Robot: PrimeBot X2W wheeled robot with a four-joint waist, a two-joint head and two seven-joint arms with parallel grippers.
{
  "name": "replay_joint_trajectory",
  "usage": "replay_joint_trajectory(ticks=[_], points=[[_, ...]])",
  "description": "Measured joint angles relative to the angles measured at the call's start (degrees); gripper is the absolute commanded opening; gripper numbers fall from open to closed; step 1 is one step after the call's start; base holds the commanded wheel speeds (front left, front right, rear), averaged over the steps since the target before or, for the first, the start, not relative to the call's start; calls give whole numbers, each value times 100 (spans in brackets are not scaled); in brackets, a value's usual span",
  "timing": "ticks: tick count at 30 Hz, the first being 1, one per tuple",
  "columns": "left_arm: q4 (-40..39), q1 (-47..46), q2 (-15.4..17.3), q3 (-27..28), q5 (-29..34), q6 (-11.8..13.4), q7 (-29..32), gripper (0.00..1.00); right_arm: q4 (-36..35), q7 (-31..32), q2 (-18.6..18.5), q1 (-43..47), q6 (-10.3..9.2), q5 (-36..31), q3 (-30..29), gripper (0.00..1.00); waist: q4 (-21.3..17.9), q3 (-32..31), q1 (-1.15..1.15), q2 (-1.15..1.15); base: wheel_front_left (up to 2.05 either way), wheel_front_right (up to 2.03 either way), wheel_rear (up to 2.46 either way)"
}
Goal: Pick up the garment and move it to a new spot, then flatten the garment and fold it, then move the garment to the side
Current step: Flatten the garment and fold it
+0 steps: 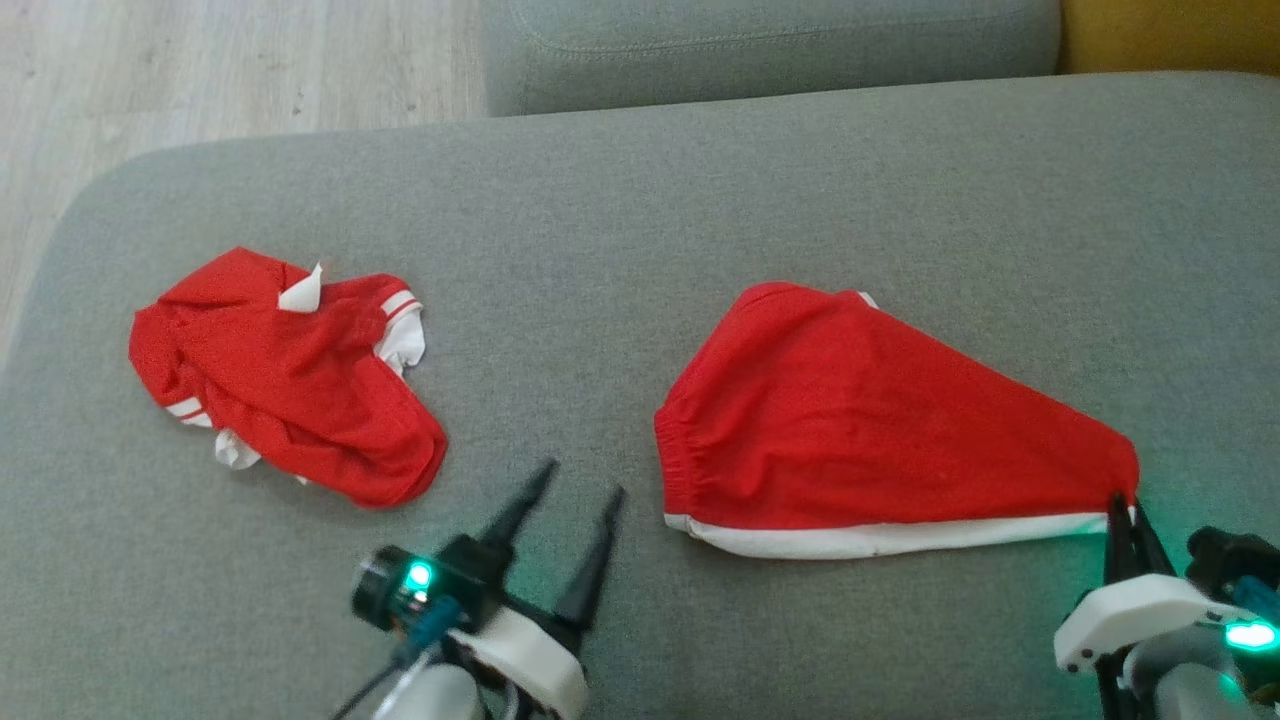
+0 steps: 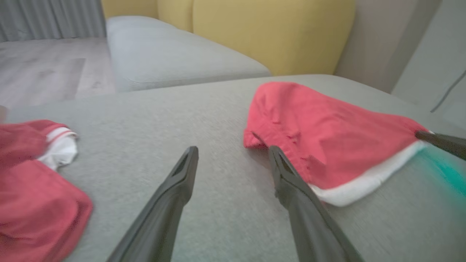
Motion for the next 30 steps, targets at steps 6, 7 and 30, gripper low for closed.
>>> replay_joint_trajectory(ticks=[6,7,30], points=[[231,-166,249,-1098,-246,-7,174,100,-93,54,1,-142,0,-20,-42,0,-33,150,0,0,0,0,0],[244,-246,288,-1252,-353,-26,174,100,-112,55,1,-171,0,-20,-35,0,-41,179,0,0,0,0,0],[906,-1352,412,-2866,-1644,-46,-71,0,-127,55,0,-359,0,119,343,0,-340,516,0,0,0,0,0]])
